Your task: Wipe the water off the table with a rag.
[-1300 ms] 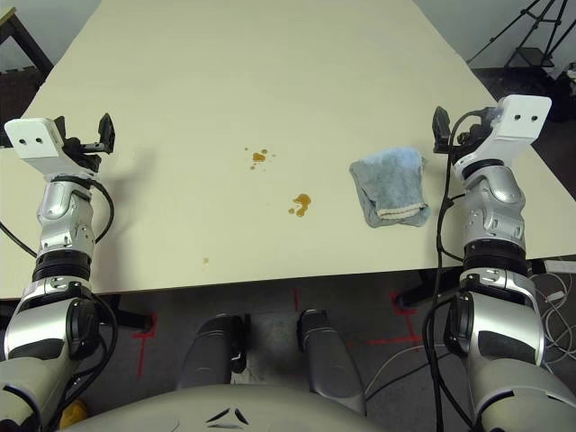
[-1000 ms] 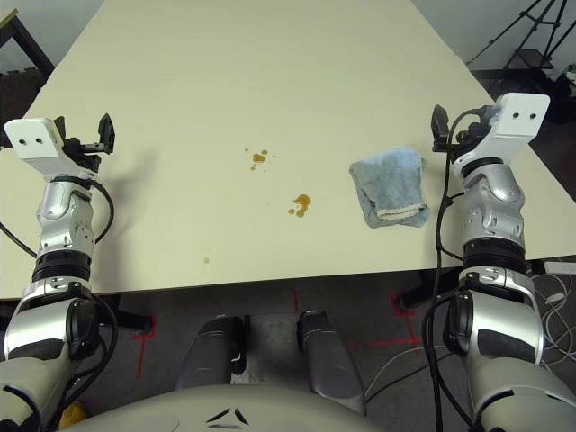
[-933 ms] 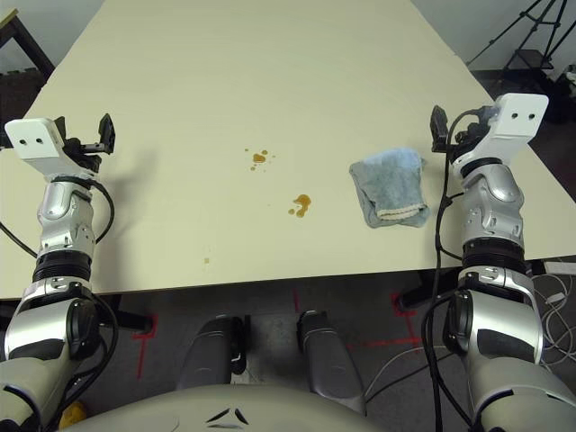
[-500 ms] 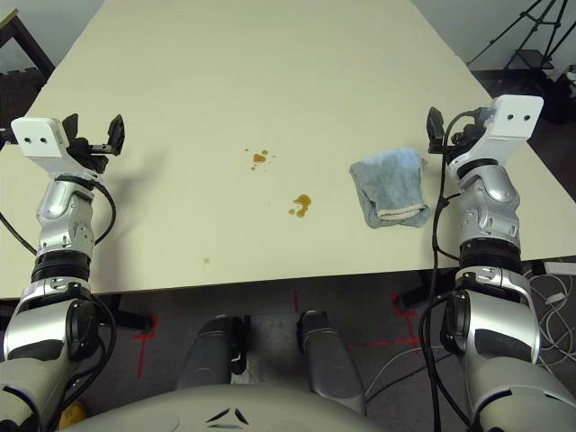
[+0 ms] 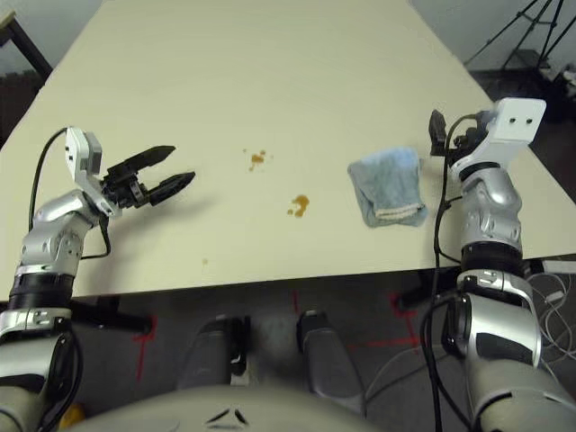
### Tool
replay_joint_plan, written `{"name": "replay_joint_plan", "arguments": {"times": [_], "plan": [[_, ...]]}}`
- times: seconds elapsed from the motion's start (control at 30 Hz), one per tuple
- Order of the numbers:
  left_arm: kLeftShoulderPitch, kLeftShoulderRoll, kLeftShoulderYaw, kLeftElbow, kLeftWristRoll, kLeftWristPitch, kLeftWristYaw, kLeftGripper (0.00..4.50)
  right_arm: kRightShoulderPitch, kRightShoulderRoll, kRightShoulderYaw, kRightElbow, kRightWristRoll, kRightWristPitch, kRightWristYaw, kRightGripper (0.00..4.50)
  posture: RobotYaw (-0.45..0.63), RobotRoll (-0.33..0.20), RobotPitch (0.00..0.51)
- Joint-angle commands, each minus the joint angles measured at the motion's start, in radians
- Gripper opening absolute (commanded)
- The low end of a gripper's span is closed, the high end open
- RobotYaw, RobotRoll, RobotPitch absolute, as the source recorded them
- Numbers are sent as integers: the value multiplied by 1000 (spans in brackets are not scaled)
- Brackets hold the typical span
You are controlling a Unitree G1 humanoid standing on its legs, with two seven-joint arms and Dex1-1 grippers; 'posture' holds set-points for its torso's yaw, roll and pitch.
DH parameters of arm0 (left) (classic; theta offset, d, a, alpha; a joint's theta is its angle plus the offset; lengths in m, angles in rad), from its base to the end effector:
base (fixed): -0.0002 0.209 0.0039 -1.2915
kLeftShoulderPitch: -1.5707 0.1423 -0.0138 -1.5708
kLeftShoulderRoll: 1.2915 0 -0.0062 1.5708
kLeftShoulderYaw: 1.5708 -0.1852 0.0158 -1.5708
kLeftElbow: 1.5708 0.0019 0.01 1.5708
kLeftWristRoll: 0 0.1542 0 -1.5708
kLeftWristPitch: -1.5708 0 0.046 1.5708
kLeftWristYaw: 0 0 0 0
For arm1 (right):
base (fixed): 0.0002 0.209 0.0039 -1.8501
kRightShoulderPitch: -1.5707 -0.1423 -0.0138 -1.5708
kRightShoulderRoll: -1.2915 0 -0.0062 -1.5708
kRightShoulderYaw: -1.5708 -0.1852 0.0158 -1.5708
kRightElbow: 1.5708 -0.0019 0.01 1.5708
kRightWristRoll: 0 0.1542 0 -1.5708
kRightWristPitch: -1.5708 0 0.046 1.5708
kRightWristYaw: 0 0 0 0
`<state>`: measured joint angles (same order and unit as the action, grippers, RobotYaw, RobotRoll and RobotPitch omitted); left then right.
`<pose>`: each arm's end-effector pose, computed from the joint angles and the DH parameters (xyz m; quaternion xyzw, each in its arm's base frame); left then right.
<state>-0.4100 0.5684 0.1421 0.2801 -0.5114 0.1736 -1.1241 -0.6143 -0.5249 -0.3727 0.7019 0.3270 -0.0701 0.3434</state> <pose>0.2882 0.2786 0.1334 0.0056 -0.0276 -0.4663 0.8842 0.3050 -0.3206 0.1308 0.0187 -0.0848 -0.0470 0.9951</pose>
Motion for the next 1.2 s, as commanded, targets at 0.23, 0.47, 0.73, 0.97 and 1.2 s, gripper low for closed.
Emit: {"name": "replay_joint_plan", "arguments": {"times": [0.23,0.47,0.73,0.97,1.2], "plan": [[-15,-10,-24,10,29,-13,-20,4500,128,-65,-20,-306,178,440,137,4466,-131,0,123],[-10,-16,-18,3,33,-15,-16,4500,206,-46,4,-426,191,636,126,4466,-132,0,132],[-2,-17,-15,-13,33,-12,-7,4500,229,-20,49,-444,175,705,146,4466,-124,0,135],[-3,-16,-14,-18,34,-12,-3,4500,238,-17,98,-425,146,722,166,4466,-113,0,136],[0,-19,-15,-26,33,-12,1,4500,248,-16,147,-417,111,736,201,4466,-110,0,138]]}}
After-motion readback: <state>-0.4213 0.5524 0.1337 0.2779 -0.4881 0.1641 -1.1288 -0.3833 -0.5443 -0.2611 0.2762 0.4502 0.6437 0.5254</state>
